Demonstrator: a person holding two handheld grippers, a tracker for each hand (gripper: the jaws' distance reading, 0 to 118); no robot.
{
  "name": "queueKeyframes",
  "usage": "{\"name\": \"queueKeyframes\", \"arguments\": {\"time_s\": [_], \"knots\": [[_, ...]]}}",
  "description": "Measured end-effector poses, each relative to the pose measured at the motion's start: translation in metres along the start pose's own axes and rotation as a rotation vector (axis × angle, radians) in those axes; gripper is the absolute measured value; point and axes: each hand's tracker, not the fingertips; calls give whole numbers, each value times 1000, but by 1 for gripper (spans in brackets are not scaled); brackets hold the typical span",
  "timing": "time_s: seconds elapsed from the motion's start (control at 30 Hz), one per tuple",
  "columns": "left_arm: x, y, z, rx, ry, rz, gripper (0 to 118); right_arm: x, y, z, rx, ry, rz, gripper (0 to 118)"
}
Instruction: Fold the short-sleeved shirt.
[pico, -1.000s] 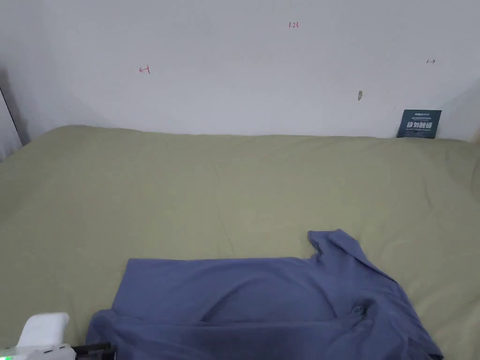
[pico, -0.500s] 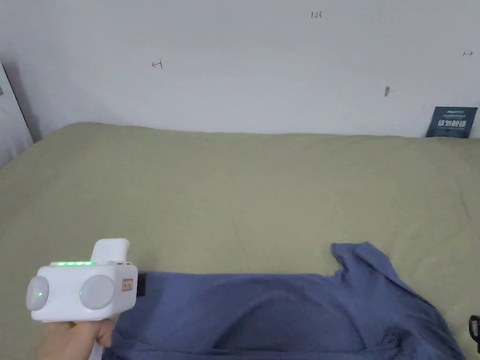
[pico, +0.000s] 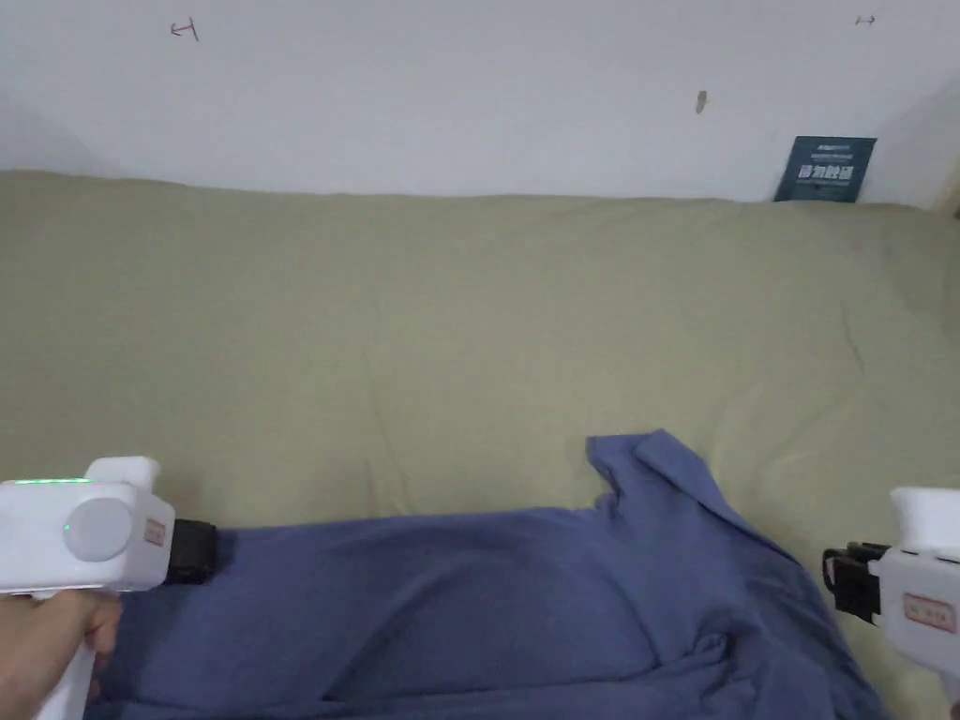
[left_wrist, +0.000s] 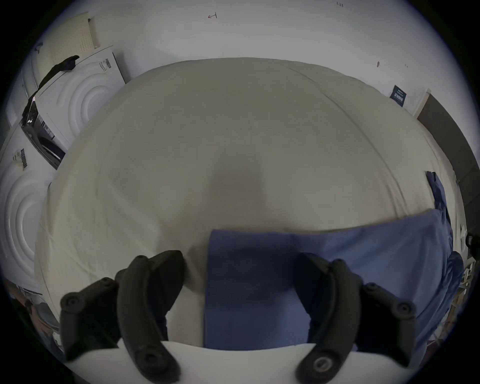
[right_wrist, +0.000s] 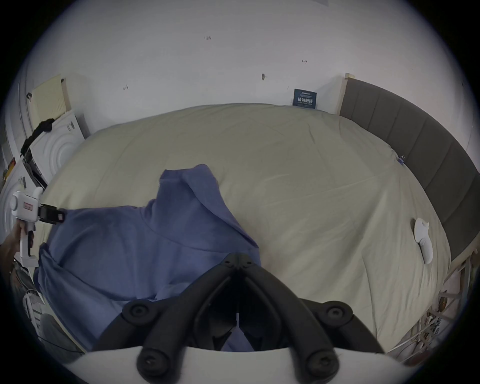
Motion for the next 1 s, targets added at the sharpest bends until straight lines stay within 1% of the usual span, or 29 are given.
{"name": "queueKeyframes", "arguments": {"time_s": [0.03,0.07,0.1,0.13,0.2,0.23,0.27,0.3,0.33,0.37,0.4,0.43,0.47,0.5,0.53,0.57,0.6,0.63,0.67,0.73,0.77,0.8,0.83,0.87,0.93,1.0], "knots": [[3,-1,6,18,-18,-15,72,2,4,-8,-23,-3,10,3],[6,-2,12,24,-27,-23,54,3,8,-15,-29,-7,9,3],[11,-4,18,39,-15,-38,15,5,13,-22,-34,-2,8,3],[4,1,8,44,-49,-33,2,7,18,-28,-47,-2,8,3],[10,-1,7,31,-44,-38,2,6,26,-41,-67,-5,3,3],[13,-3,7,32,-37,-43,2,7,31,-49,-79,-4,3,9],[7,0,4,21,-47,-36,2,8,35,-56,-95,-6,8,30],[7,-1,3,20,-48,-28,2,8,40,-65,-119,-7,10,79],[7,-2,4,17,-52,-16,2,6,42,-75,-161,-2,26,115],[8,-2,4,14,-55,-9,2,4,42,-87,-209,-6,48,116],[3,2,0,2,-67,-1,2,3,38,-97,-148,41,55,111],[3,2,0,1,-69,-1,2,4,35,-110,-214,7,101,110],[3,2,0,-1,-70,-3,2,-6,38,-106,-226,-37,123,110],[3,2,0,-3,-71,-5,2,-6,36,-112,-233,-46,131,106],[2,4,-3,-7,-75,-3,2,-5,33,-116,-229,-41,127,97],[2,4,-3,-7,-76,0,2,-1,32,-118,-228,-38,123,88],[2,4,-4,-8,-77,-2,2,-2,41,-122,-229,-24,97,78],[1,3,-4,-8,-78,-2,2,2,43,-121,-228,21,41,65],[1,4,-4,-7,-79,-2,2,6,44,-117,-224,27,8,44],[-1,5,-3,-7,-88,-10,2,5,47,-101,-198,71,6,20],[-3,6,-2,-6,-94,-15,2,8,46,-97,-195,75,5,4],[-4,6,1,-9,-94,-18,2,11,44,-91,-180,62,-6,3],[-5,6,4,-21,-104,-23,2,13,45,-87,-189,70,-2,3],[-6,5,7,-17,-103,-24,2,6,47,-80,-193,64,10,3],[-10,1,21,3,-110,-13,2,5,48,-60,-160,64,16,3],[-16,-3,36,29,-131,6,2,9,49,-36,-127,97,-8,3]]}}
